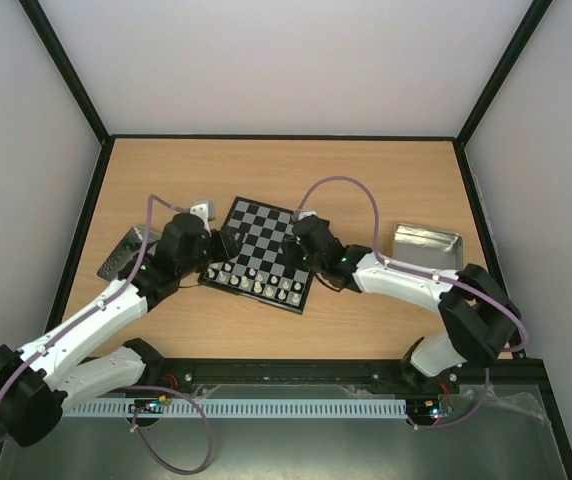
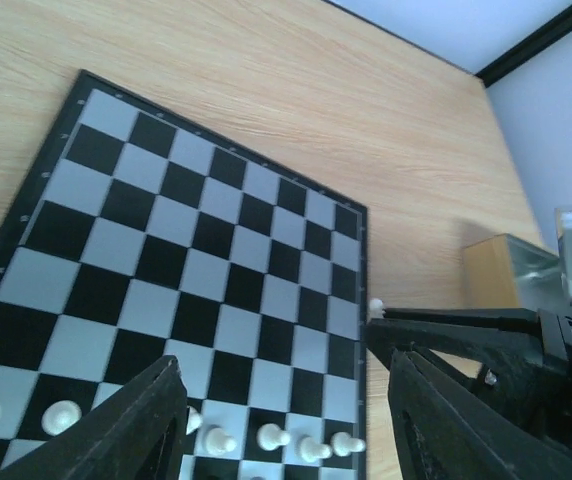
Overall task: Set up the chess pieces on the board
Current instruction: Pick up the chess piece from the chessboard, then place the chess piece on the chessboard.
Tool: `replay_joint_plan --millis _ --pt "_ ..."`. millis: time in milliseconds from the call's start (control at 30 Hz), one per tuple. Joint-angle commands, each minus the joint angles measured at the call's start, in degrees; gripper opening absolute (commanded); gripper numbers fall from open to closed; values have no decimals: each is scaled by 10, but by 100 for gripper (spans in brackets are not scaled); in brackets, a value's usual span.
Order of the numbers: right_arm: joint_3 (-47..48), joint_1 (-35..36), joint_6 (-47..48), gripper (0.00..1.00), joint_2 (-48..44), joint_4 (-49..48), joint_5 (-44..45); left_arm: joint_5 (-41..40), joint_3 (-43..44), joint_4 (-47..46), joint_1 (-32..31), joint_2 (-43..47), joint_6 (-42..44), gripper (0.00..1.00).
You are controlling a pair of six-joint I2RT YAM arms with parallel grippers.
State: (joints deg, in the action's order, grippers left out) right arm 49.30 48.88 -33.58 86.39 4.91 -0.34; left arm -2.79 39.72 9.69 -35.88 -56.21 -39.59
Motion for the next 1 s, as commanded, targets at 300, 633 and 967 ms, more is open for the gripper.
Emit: replay_joint_plan --millis 300,633,967 --pt "-61 2 234 14 -79 -339 -151 355 39 -91 109 -48 -117 64" --pt "-111 2 297 14 -114 -407 -229 436 26 -152 132 -64 -163 64" --pt "-145 2 317 13 -135 -463 -251 489 18 -189 136 -80 -180 51"
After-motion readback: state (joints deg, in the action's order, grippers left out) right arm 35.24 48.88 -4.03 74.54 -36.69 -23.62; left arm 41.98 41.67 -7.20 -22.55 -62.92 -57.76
